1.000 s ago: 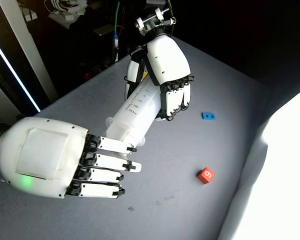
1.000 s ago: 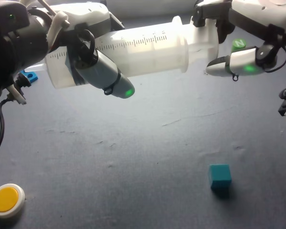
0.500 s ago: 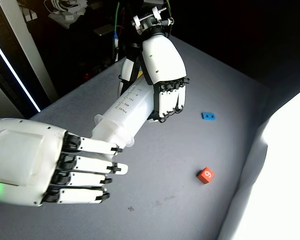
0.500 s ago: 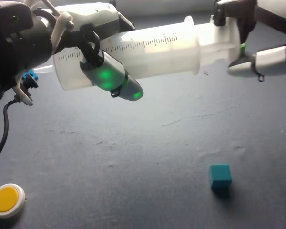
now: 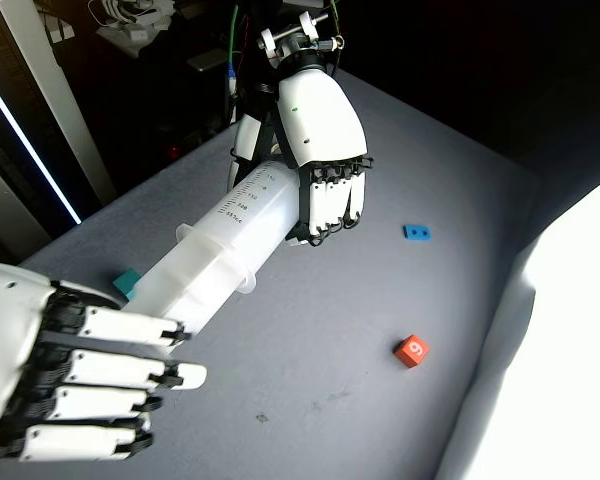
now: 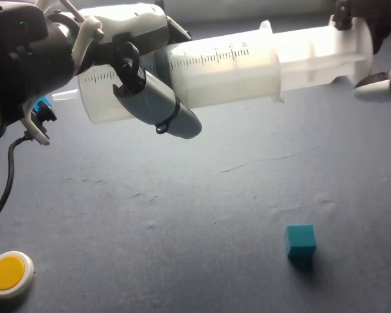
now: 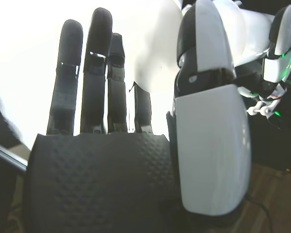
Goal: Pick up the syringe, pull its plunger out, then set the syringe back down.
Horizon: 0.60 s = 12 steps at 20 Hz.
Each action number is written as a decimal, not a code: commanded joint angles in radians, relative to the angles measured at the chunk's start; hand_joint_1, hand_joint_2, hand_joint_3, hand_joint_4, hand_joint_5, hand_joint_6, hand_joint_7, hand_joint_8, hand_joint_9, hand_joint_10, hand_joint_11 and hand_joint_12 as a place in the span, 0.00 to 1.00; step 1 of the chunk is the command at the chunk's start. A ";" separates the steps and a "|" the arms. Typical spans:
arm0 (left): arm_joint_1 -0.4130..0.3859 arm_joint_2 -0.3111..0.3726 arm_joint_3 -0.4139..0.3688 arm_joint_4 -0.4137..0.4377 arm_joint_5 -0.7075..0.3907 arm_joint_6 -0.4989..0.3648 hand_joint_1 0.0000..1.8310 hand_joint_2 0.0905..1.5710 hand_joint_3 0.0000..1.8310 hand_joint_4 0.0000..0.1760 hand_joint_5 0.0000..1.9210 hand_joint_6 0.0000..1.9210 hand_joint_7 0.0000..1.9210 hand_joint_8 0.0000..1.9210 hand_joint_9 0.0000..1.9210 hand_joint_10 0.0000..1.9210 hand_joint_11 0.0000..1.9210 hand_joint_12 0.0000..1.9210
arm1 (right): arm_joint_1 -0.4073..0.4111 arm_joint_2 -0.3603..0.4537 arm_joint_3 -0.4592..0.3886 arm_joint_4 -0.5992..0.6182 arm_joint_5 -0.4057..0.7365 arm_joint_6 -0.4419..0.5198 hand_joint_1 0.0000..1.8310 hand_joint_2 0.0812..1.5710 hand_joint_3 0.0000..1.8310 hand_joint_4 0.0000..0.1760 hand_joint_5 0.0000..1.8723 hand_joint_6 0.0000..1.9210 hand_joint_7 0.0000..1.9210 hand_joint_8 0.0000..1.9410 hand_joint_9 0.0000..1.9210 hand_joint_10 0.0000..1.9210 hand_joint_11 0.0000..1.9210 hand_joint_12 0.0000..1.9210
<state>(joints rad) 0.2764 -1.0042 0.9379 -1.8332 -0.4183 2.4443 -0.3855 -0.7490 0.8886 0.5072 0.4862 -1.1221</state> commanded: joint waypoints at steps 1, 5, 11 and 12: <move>-0.012 0.017 0.012 0.047 -0.072 0.007 0.63 0.78 0.00 0.00 0.36 0.73 0.42 0.69 0.37 0.60 0.26 0.78 | 0.006 0.031 0.008 0.001 0.112 0.001 0.71 0.77 0.00 0.00 0.38 0.64 0.43 0.72 0.33 0.73 0.18 0.72; -0.012 0.017 0.013 0.047 -0.072 0.007 0.63 0.78 0.00 0.00 0.35 0.73 0.43 0.69 0.39 0.57 0.27 0.76 | 0.002 0.064 0.006 0.000 0.098 0.006 0.65 0.77 0.00 0.00 0.38 0.64 0.43 0.73 0.33 0.55 0.18 0.71; -0.012 0.017 0.011 0.047 -0.072 0.007 0.63 0.78 0.00 0.00 0.35 0.74 0.43 0.68 0.39 0.56 0.27 0.75 | 0.002 0.116 -0.007 0.000 0.088 0.021 0.73 0.77 0.00 0.00 0.38 0.63 0.42 0.72 0.34 0.78 0.19 0.72; -0.012 0.017 0.011 0.047 -0.072 0.007 0.63 0.78 0.00 0.00 0.35 0.76 0.42 0.68 0.38 0.56 0.26 0.75 | 0.002 0.124 -0.007 0.000 0.088 0.022 0.73 0.77 0.00 0.00 0.38 0.63 0.42 0.72 0.33 0.79 0.18 0.72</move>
<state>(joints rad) 0.2764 -1.0042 0.9379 -1.8324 -0.4191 2.4435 -0.3862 -0.6495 0.8742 0.5026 0.4442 -1.1030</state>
